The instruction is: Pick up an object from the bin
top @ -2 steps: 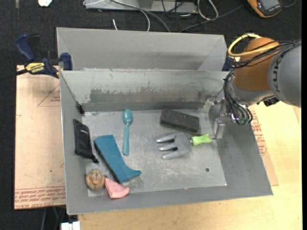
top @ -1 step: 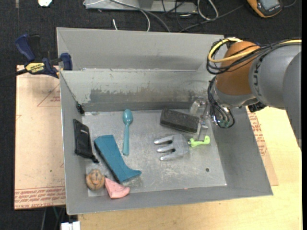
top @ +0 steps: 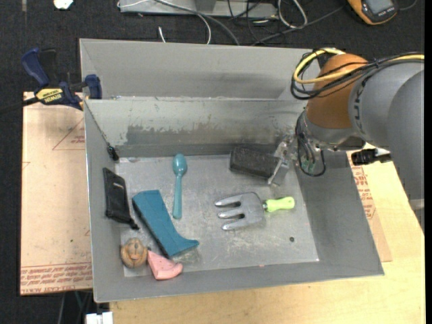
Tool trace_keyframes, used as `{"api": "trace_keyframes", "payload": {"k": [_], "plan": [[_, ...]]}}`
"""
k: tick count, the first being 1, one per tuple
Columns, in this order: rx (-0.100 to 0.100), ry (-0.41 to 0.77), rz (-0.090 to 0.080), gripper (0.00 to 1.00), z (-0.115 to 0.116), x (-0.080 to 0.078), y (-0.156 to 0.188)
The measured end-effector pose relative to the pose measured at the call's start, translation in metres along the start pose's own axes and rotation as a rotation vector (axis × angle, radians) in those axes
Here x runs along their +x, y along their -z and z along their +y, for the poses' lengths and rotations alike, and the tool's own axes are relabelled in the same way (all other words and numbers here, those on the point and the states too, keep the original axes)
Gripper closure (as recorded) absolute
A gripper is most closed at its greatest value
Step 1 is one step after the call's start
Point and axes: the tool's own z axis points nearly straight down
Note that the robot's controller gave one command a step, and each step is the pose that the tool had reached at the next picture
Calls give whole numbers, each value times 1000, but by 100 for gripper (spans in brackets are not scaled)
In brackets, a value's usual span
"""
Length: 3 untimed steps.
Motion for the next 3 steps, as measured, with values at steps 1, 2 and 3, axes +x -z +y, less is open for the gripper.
{"api": "trace_keyframes", "payload": {"k": [1,2,3], "plan": [[0,0,0,100,0,0,0],[1,0,0,100,0,0,0],[1,0,0,100,0,0,0]]}}
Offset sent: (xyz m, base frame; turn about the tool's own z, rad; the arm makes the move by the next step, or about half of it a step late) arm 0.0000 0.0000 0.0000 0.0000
